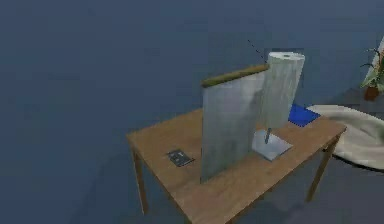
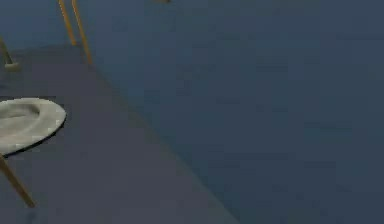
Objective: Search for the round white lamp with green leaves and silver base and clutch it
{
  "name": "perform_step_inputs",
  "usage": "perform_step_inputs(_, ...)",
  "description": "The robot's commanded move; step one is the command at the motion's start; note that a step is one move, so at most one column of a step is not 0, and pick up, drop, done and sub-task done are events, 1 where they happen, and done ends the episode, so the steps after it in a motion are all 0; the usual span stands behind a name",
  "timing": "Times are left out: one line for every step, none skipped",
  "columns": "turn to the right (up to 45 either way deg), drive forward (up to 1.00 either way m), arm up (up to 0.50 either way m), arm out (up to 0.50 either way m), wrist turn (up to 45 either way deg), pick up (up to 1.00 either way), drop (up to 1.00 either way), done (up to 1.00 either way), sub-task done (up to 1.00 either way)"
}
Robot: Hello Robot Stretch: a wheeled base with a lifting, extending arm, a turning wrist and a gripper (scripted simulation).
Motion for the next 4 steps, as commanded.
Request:
perform_step_inputs(-45.0, 0.0, 0.0, 0.0, 0.0, 0.0, 0.0, 0.0, 0.0)
perform_step_inputs(-18.0, 0.0, 0.0, 0.0, 0.0, 0.0, 0.0, 0.0, 0.0)
perform_step_inputs(45.0, 0.0, 0.0, 0.0, 0.0, 0.0, 0.0, 0.0, 0.0)
perform_step_inputs(45.0, 0.0, 0.0, 0.0, 0.0, 0.0, 0.0, 0.0, 0.0)
